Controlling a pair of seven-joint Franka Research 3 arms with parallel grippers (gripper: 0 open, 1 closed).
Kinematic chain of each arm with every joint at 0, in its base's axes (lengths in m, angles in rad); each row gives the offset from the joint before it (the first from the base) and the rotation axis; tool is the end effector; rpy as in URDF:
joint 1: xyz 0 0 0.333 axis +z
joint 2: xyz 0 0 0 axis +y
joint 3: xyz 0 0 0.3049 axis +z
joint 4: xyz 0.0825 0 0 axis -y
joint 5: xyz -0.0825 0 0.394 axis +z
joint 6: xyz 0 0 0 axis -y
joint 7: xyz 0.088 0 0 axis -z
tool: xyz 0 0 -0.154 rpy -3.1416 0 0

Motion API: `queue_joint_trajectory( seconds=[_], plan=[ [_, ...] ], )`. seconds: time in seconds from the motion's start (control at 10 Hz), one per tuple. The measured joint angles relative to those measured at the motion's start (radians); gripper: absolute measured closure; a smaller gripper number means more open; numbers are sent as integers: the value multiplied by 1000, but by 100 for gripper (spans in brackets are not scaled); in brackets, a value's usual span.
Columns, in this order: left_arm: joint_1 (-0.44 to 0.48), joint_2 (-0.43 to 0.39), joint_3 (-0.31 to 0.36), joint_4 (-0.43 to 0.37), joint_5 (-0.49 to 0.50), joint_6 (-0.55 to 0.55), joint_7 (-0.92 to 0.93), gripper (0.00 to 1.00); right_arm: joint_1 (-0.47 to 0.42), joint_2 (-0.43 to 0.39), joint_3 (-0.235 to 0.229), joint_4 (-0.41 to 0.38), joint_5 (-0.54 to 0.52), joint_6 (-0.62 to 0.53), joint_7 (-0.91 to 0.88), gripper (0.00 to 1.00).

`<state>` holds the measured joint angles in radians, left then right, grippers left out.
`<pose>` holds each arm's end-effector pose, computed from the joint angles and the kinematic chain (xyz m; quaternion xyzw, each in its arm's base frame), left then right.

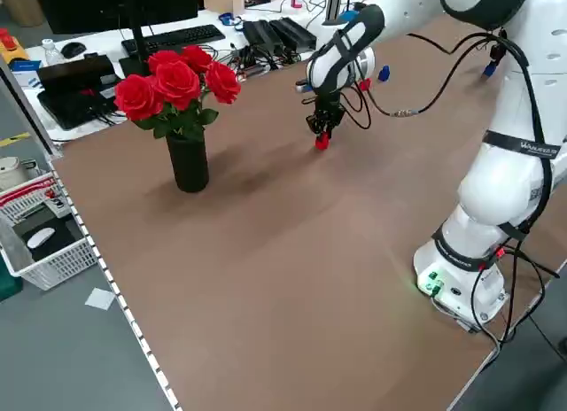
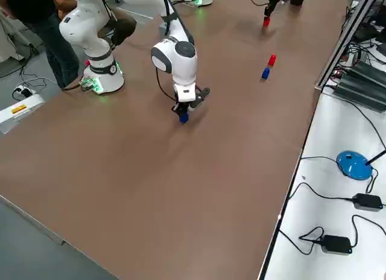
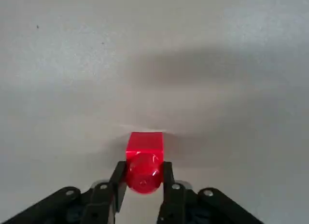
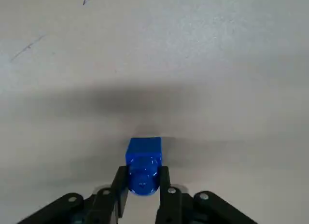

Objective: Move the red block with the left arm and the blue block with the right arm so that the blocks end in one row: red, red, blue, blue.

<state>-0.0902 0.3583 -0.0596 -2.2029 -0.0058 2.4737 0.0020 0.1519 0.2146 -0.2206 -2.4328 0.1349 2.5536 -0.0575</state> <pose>0.5372 -0.0831 0.1446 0.9964 -0.0720 -0.0442 0.0090 0.4779 -0.0376 0.1466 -0.9971 0.0618 0.0421 0.0142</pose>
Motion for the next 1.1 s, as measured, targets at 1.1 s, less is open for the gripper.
queue_joint_trajectory(
  seconds=[1.1],
  plan=[
    [-107,67,-6,111,0,1,-47,67,52,84,29,121,3,17,79,70]
  ],
)
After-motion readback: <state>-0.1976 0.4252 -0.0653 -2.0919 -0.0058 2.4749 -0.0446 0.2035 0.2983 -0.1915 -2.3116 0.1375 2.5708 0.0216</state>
